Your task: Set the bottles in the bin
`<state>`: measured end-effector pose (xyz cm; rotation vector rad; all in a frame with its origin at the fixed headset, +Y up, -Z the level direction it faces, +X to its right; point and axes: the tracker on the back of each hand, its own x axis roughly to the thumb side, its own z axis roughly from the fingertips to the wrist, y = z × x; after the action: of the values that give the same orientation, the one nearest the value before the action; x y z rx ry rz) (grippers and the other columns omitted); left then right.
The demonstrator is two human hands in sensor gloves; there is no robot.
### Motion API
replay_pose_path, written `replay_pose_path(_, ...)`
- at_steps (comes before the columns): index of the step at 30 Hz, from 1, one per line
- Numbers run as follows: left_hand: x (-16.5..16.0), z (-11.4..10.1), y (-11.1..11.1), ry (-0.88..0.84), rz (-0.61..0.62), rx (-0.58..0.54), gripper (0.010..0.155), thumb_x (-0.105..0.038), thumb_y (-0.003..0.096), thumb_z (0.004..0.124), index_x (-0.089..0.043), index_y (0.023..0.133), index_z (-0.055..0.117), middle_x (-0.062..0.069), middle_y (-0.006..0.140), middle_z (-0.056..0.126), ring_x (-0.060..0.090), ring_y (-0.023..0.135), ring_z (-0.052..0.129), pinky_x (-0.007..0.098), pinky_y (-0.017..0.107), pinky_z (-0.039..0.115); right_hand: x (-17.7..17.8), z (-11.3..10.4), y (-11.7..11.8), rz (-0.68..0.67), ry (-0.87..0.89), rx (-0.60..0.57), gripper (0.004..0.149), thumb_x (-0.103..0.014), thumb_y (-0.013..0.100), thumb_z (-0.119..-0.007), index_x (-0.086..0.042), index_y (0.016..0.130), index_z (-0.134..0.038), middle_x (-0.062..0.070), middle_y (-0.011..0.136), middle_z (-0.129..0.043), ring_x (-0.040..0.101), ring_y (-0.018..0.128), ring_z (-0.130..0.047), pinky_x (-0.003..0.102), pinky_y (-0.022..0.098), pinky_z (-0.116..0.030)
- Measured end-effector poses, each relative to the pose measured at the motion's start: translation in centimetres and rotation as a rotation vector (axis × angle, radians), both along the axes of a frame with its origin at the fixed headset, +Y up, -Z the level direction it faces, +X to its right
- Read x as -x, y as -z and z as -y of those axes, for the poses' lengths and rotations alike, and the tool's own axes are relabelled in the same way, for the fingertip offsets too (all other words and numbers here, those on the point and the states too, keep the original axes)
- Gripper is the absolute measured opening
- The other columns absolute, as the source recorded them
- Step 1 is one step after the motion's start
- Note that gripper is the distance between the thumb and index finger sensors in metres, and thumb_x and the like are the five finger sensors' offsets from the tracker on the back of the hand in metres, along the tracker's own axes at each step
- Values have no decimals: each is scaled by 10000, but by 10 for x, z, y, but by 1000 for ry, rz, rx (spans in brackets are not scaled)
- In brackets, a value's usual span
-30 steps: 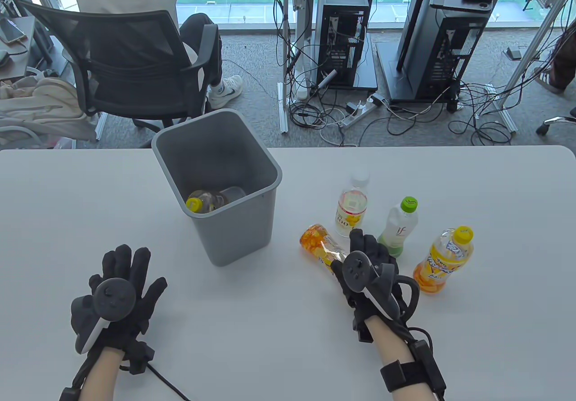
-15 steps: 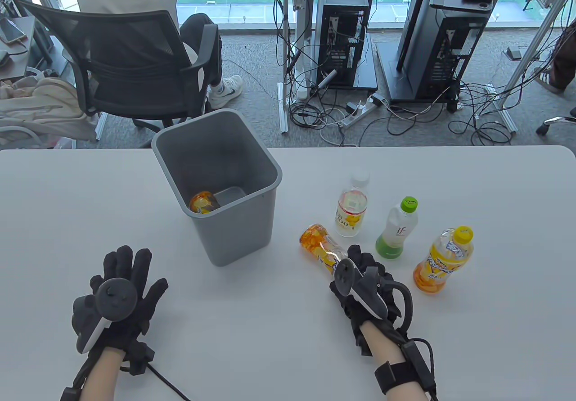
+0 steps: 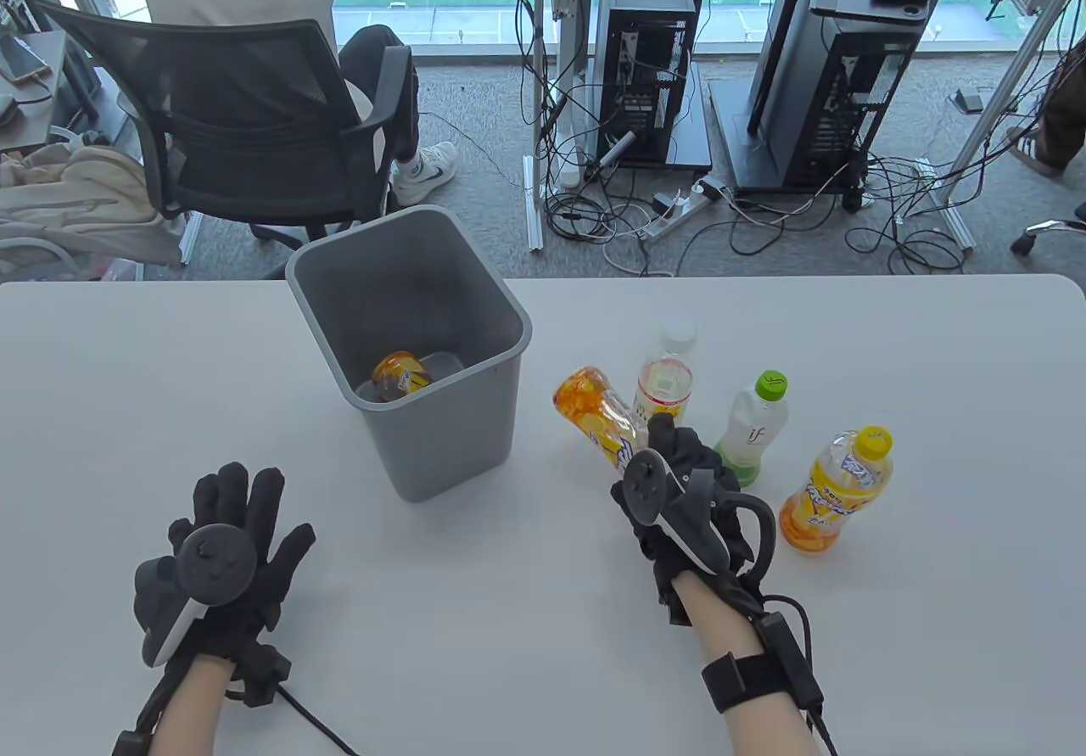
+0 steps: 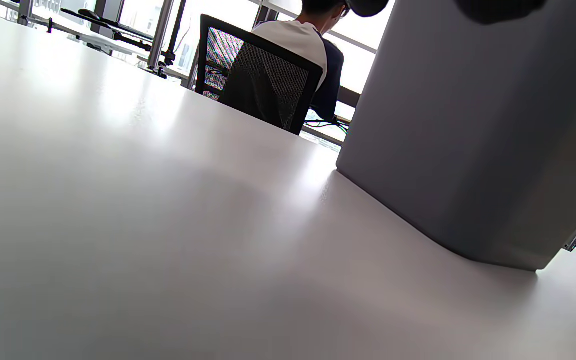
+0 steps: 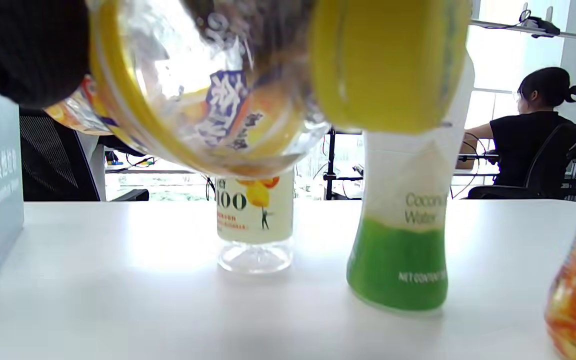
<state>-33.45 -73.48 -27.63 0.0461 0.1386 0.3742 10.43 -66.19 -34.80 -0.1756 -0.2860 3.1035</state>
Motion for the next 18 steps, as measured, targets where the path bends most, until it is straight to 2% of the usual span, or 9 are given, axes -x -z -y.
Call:
replay_pose_path(3,0,0,0,-1,0,-2,788,-698,492,572,-382,1167,318,-6,1292,165,320,1225,138,685,832,211,9,-34,2,8,30,-87,923,-659,388,-767,-279,1124,-359,46,1132,-573,342,947,-703,499,712,-647)
replay_pose_path(4,0,0,0,-2,1,-2,788,-697,492,573,-381,1167,320,-7,1292,164,322,1225,140,686,832,212,15,-53,5,9,38,-123,922,-657,390,-769,-279,1124,-360,47,1133,-572,342,948,-701,500,712,-646)
replay_pose_path(11,3,0,-1,-17,-6,-4,786,-696,492,573,-382,1167,319,-10,1292,163,319,1225,139,684,832,211,57,-123,15,-20,-42,-268,920,-651,389,-780,-288,1126,-365,42,1137,-568,341,956,-691,502,724,-634)
replay_pose_path(15,3,0,-2,-15,-10,0,787,-697,492,573,-382,1167,319,-9,1292,164,320,1225,138,685,832,213,92,-144,22,-55,-57,-288,915,-654,387,-782,-314,1126,-364,20,1147,-559,323,973,-679,493,742,-621)
replay_pose_path(18,4,0,-4,-6,-15,0,787,-696,491,573,-381,1167,318,-7,1291,166,323,1224,139,685,832,214,115,-149,32,-106,-80,-273,912,-660,381,-782,-328,1125,-372,5,1151,-563,311,974,-685,482,741,-631)
